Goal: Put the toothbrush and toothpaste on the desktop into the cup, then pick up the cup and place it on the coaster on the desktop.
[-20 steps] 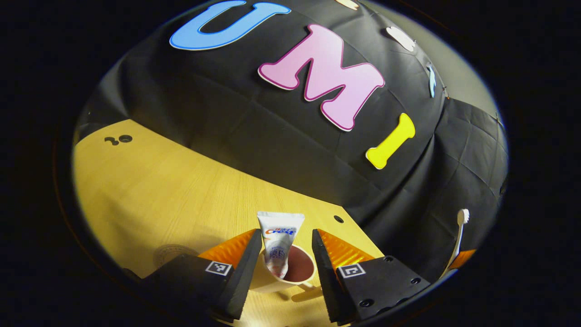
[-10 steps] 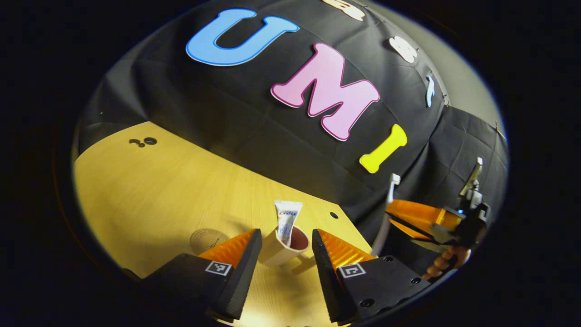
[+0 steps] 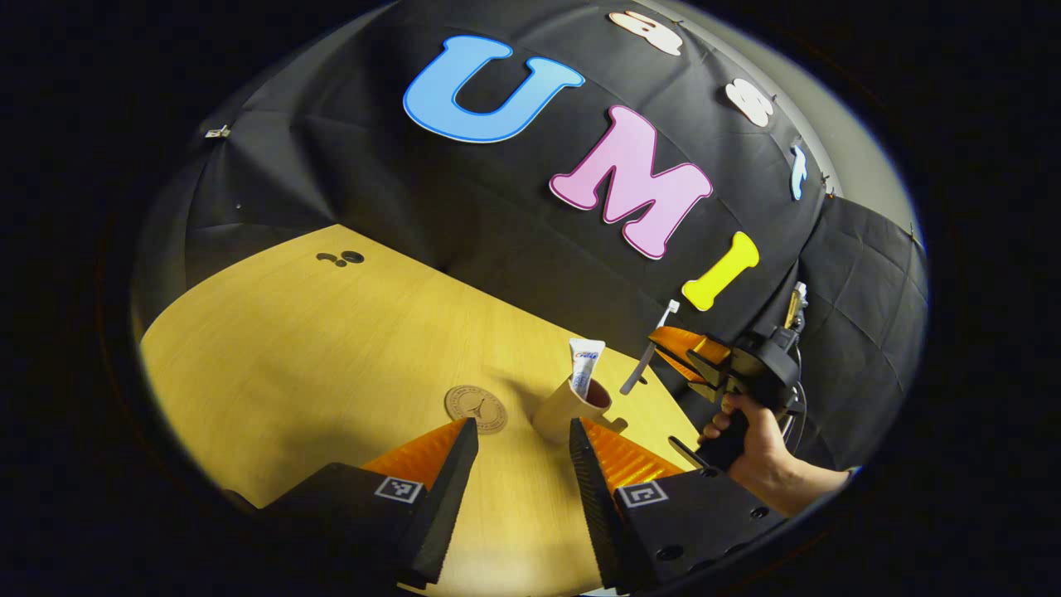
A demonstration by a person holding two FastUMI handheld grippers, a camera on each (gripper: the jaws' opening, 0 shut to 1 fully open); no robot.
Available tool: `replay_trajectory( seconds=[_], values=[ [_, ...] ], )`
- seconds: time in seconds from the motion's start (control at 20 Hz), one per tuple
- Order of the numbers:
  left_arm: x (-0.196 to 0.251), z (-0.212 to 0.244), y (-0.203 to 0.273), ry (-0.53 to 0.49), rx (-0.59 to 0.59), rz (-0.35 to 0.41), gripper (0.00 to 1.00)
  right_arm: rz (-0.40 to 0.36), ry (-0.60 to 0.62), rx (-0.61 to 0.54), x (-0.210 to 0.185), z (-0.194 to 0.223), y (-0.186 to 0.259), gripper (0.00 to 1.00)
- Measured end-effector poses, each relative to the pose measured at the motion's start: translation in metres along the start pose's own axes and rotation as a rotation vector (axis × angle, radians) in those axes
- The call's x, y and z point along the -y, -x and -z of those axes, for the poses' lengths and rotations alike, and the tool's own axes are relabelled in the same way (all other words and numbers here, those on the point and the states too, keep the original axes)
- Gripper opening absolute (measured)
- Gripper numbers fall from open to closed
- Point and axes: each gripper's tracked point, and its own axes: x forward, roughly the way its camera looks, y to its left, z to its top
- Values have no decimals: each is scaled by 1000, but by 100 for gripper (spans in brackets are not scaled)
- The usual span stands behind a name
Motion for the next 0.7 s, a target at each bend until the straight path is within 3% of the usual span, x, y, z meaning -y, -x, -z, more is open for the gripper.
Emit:
replay_trajectory(
  seconds=[0.35,0.4,0.45,0.5,0.6,0.65,0.7],
  values=[
    [-18,17,17,19,-17,-24,70,22,48,-24,8,40,-17,9],
    [-19,17,18,23,-16,-27,80,28,58,-26,11,45,-19,9],
    [-20,18,19,26,-16,-30,70,29,71,-30,12,50,-19,9],
    [-22,19,19,26,-17,-31,80,31,84,-31,13,54,-19,9],
    [-24,21,20,26,-23,-34,80,36,109,-36,15,61,-17,9],
    [-26,22,20,29,-28,-38,70,39,114,-36,16,61,-18,9],
    [-28,24,18,32,-31,-44,71,40,112,-39,17,63,-18,9]
  ],
)
